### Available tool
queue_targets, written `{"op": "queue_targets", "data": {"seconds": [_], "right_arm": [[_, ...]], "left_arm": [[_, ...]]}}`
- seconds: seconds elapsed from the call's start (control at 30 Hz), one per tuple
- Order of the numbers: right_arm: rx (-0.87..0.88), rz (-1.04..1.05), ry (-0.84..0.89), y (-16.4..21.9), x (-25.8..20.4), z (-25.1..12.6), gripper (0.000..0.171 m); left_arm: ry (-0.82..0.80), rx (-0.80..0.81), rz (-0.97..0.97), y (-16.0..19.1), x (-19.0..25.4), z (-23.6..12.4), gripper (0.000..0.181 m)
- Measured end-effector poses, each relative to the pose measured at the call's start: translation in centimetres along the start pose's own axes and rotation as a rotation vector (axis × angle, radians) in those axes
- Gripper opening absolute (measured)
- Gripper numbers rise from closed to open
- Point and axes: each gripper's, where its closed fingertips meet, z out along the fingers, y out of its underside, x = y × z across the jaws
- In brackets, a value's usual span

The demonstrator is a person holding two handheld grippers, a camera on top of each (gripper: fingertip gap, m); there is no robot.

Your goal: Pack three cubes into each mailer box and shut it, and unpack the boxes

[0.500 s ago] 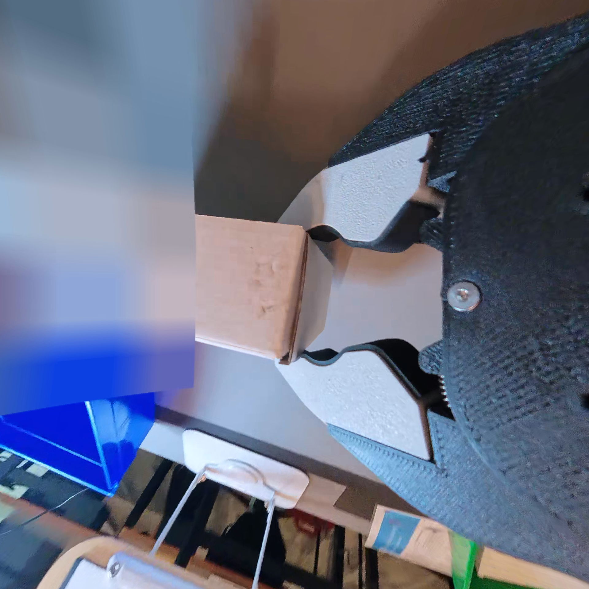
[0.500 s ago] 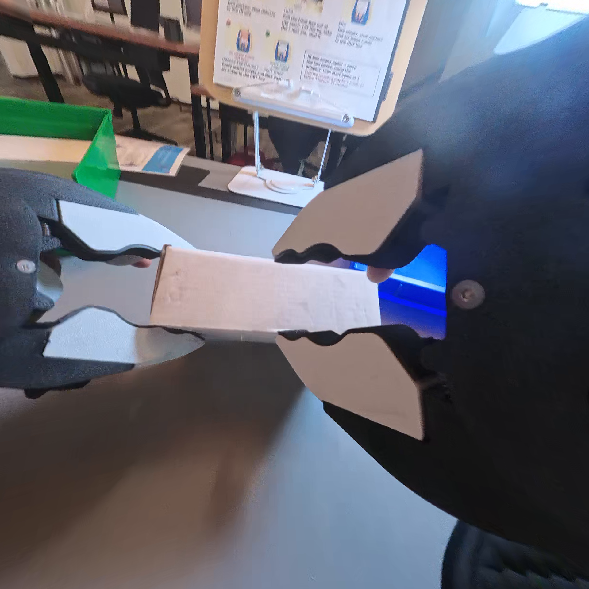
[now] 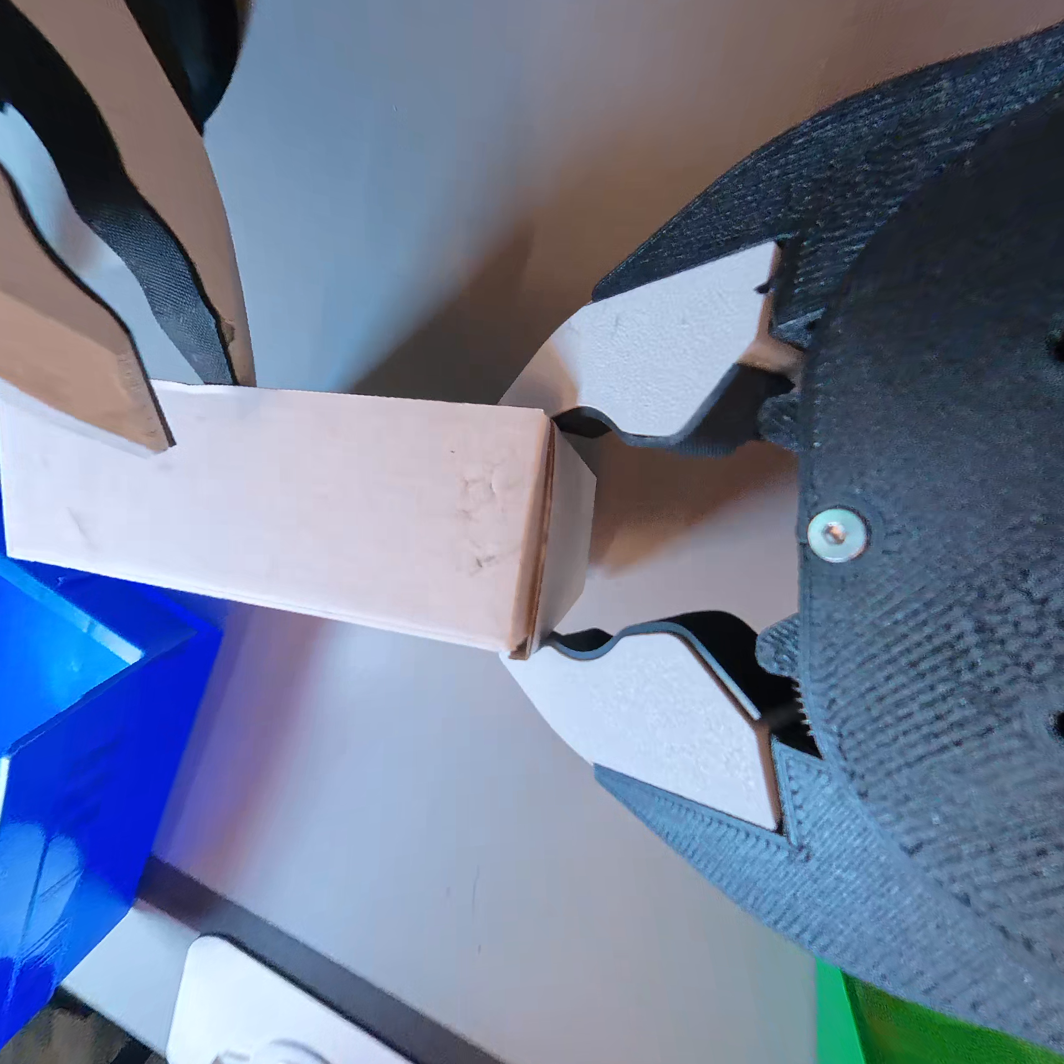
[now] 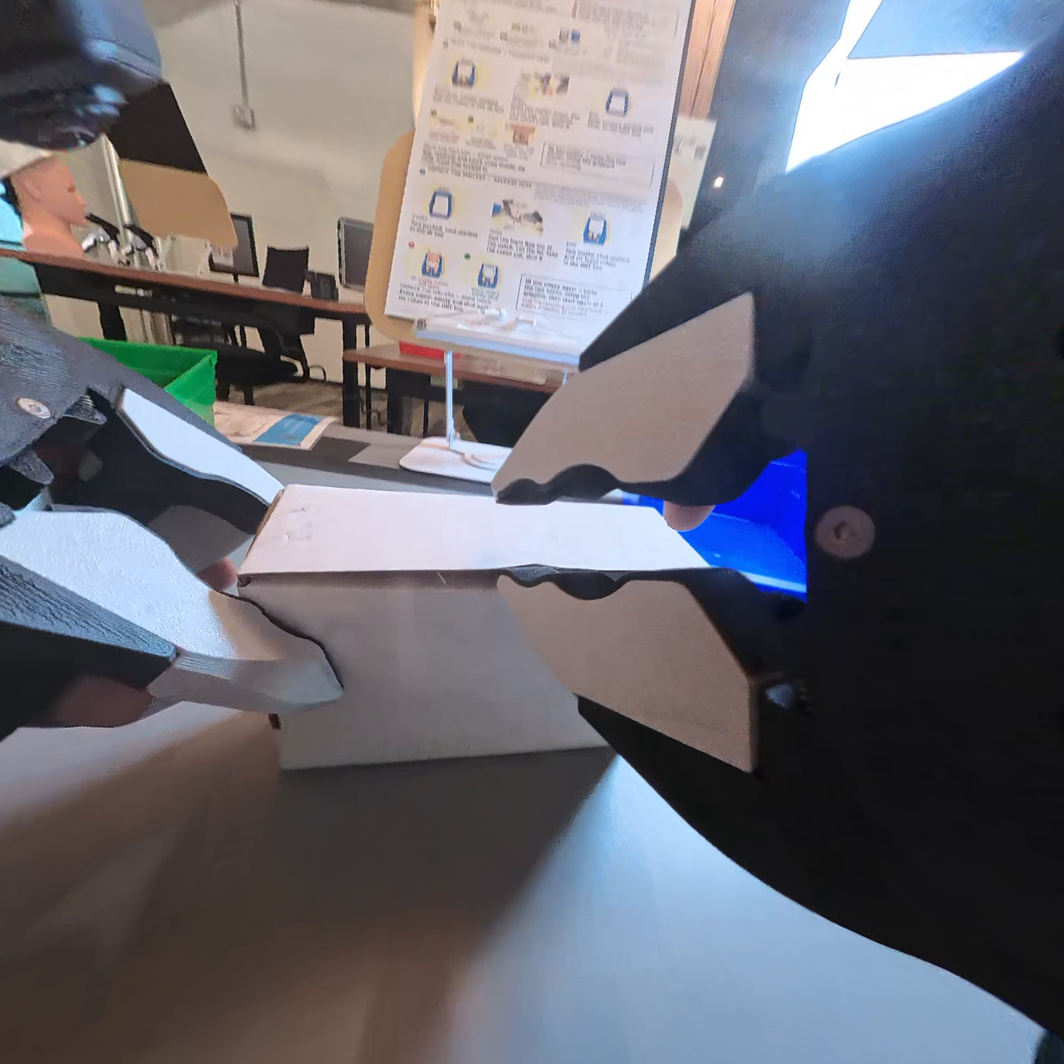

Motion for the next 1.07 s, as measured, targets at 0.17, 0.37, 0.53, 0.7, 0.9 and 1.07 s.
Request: {"op": "queue_targets", "data": {"seconds": [0.17, 0.37, 0.53, 0.7, 0.9, 1.07], "right_arm": [[-0.023, -0.113, 0.101, 0.0, -0.1, 0.9, 0.009], [-0.077, -0.194, 0.123, 2.2, 0.9, 2.1, 0.001], [-0.063, -0.138, 0.096, 2.5, 2.4, 1.6, 0.001], [-0.112, -0.048, 0.102, 2.6, 2.9, 1.4, 0.001], [-0.1, 0.109, 0.11, 1.2, 3.9, 0.8, 0.001], [-0.048, 0.143, 0.045, 0.6, 4.0, 0.1, 0.003]], "left_arm": [[0.067, 0.0, -0.028, 0.3, 0.4, -0.1, 0.065], [0.102, 0.026, 0.083, -0.1, 1.9, -0.1, 0.034], [0.031, 0.113, 0.068, -1.1, 1.1, 0.4, 0.044], [0.054, 0.223, -0.03, -2.3, 1.1, 0.0, 0.094], [-0.038, 0.319, -0.046, -3.7, 0.4, 0.0, 0.076], [-0.098, 0.298, 0.114, -3.4, -0.3, -0.6, 0.073]]}}
